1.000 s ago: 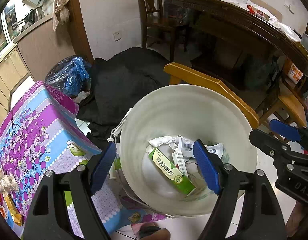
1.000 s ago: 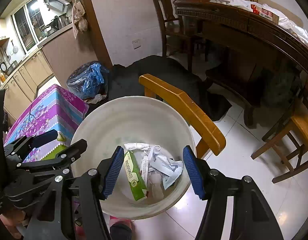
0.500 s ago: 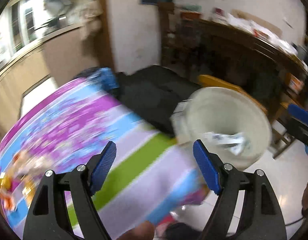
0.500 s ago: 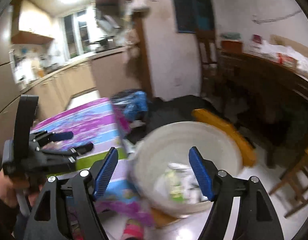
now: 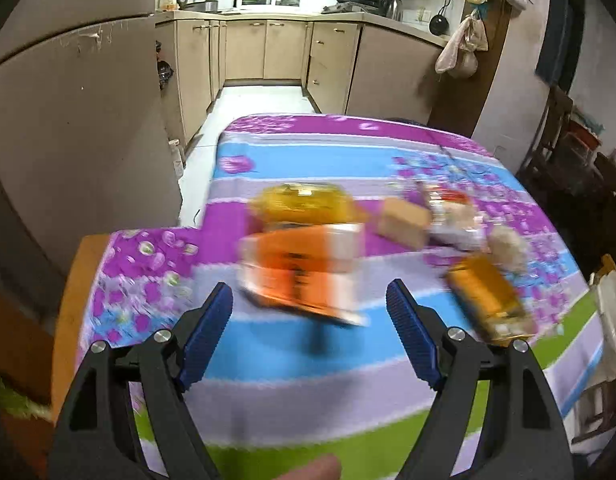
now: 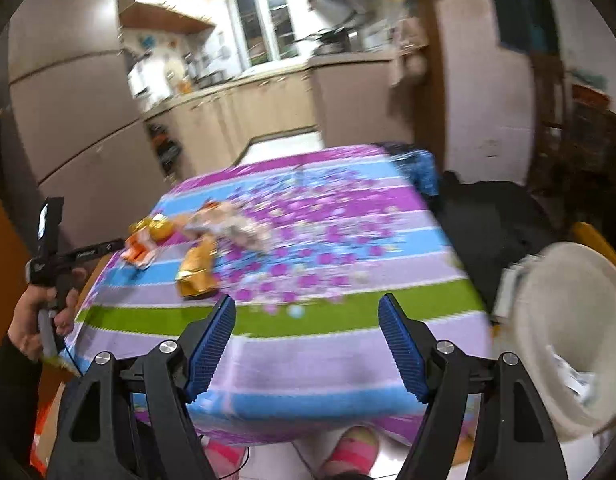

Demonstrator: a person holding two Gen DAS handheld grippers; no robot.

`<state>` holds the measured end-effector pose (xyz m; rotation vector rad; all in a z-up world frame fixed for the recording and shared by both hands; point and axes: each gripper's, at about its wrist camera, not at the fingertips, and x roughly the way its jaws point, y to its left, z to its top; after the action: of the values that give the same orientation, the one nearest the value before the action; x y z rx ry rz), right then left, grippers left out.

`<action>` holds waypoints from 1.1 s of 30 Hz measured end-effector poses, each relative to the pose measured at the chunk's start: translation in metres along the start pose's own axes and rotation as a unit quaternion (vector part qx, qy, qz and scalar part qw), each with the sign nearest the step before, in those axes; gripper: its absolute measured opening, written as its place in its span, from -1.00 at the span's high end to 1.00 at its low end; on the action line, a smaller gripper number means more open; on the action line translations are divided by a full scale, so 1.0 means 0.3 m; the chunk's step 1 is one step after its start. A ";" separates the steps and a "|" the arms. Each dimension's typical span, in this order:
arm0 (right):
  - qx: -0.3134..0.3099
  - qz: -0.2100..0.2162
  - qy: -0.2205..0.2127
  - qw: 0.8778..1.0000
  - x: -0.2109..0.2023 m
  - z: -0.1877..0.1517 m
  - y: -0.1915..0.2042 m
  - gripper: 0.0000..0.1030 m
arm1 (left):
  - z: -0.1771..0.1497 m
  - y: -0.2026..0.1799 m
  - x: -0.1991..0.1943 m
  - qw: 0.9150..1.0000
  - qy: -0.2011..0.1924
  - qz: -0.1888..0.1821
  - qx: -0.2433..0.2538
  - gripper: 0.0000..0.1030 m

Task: Collect trash
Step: 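Swing both grippers back over the table trash, then grasp the orange-white paper carton with the left gripper while the right grasps the gold box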

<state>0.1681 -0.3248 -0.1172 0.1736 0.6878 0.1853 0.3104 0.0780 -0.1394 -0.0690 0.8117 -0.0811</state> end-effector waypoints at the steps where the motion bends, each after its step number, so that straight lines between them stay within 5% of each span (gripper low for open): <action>1: -0.011 0.010 0.011 1.000 0.039 0.012 0.040 -0.44 | 0.020 0.049 0.030 1.000 0.007 -0.014 0.004 -0.47; 7: -0.022 0.068 0.053 0.996 0.192 0.037 0.175 -0.44 | 0.091 0.199 0.152 0.998 0.029 -0.059 -0.020 -0.47; 11: -0.023 0.085 0.075 0.993 0.290 0.046 0.247 -0.44 | 0.071 0.166 0.214 0.991 0.065 -0.118 0.000 -0.47; 14: -0.030 0.088 0.078 0.993 0.311 0.054 0.275 -0.44 | 0.011 0.080 0.193 0.969 0.103 -0.217 0.052 -0.47; 15: -0.032 0.087 0.079 0.993 0.319 0.059 0.283 -0.44 | -0.014 0.047 0.167 0.953 0.118 -0.268 0.074 -0.47; 18: -0.034 0.085 0.078 0.993 0.324 0.066 0.285 -0.44 | -0.042 0.000 0.069 0.937 0.094 -0.316 0.116 -0.47; 21: -0.034 0.086 0.075 0.993 0.327 0.078 0.287 -0.44 | -0.026 -0.004 0.033 0.949 0.067 -0.285 0.113 -0.47; 24: -0.037 0.089 0.076 0.992 0.334 0.080 0.297 -0.44 | -0.011 -0.022 0.010 0.968 0.020 -0.210 0.134 -0.47; 26: -0.040 0.093 0.080 0.992 0.345 0.076 0.309 -0.44 | 0.011 -0.038 0.030 0.972 0.007 -0.190 0.136 -0.48; 33: -0.042 0.097 0.109 0.988 0.462 0.102 0.342 -0.43 | 0.033 -0.083 0.194 0.970 0.064 -0.190 0.140 -0.38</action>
<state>0.2812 -0.1970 -0.1563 0.1409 0.8798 0.4229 0.3564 0.0478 -0.1723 0.0494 0.9009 -0.5665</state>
